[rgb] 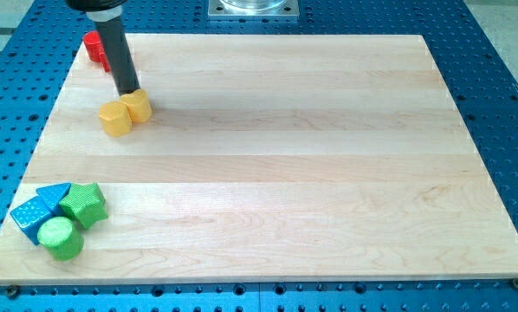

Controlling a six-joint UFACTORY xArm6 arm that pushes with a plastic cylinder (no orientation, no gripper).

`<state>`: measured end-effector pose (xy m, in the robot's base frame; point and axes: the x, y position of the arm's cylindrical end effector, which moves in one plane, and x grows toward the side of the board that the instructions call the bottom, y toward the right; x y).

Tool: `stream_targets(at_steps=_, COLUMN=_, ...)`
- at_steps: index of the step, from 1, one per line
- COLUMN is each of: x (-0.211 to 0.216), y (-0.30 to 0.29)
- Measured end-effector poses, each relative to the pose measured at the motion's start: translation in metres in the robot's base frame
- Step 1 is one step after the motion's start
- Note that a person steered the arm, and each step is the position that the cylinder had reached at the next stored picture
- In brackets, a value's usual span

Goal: Separate the heart from the hexagon

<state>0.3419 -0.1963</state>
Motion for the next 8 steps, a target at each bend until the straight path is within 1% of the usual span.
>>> stream_targets(at_steps=2, x=0.011, y=0.036)
stream_targets(at_steps=3, x=0.048, y=0.036)
stream_targets(at_steps=5, x=0.074, y=0.034)
stream_targets(at_steps=7, x=0.132, y=0.006)
stream_targets(at_steps=8, x=0.149, y=0.006)
